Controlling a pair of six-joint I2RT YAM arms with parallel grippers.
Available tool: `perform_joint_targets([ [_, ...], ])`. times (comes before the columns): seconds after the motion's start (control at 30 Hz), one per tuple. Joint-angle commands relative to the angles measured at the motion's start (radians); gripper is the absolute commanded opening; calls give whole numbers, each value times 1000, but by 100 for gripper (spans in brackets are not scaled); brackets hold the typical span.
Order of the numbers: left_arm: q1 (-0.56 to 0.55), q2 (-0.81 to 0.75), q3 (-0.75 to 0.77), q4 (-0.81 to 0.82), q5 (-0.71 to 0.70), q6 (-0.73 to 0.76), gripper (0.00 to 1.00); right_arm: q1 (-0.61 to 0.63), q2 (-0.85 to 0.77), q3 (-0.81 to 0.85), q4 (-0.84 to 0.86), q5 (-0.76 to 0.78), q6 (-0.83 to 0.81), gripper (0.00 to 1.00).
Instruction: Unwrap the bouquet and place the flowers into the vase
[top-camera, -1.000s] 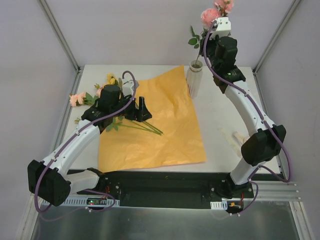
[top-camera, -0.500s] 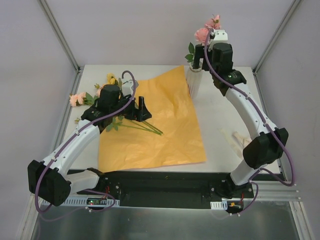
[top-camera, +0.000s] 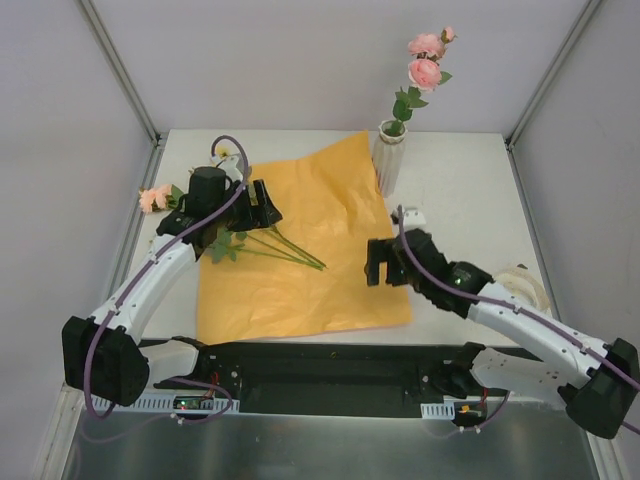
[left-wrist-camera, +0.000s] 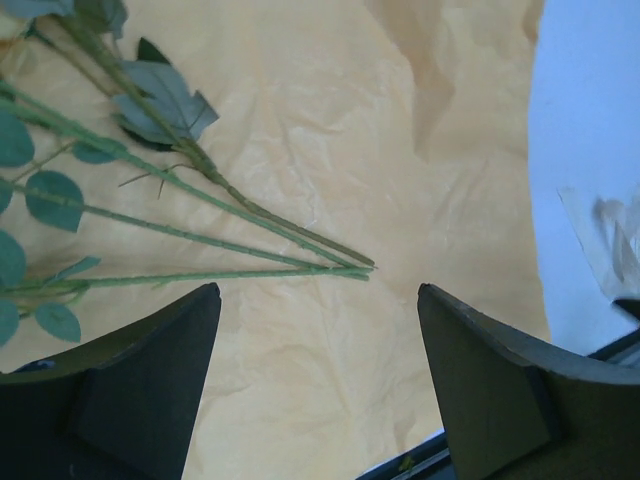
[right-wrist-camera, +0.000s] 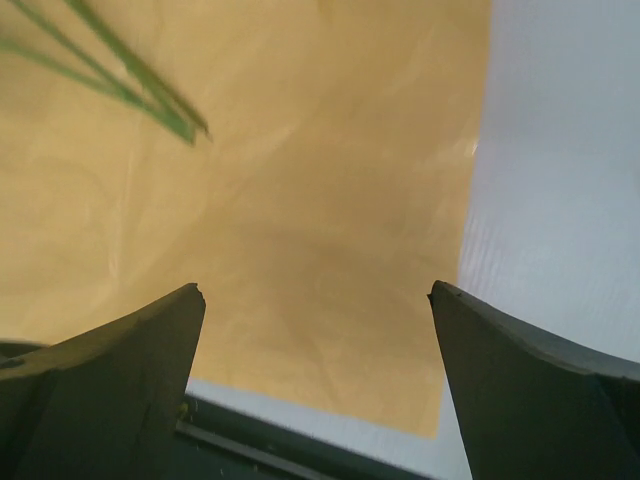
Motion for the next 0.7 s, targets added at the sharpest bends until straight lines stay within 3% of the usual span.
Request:
perform_joint_targets([
  [0.0,6,-28,-79,0,-242,-212,80,173,-112,-150,7,124,285,98],
  [0.13,52,-31,-165,0,-308,-401,78,291,-146,-86,-109,226,281,98],
  [0.27,132,-5,-255,18,-176,-610,75,317,-168,-26,-212,302,263,99],
  [0.47,170,68,-372,119,-129,-847,70,317,-310,-111,-174,315,309,99],
  [0.67,174,189,-392,266,-75,-915,62,317,-410,-142,-250,347,342,100],
])
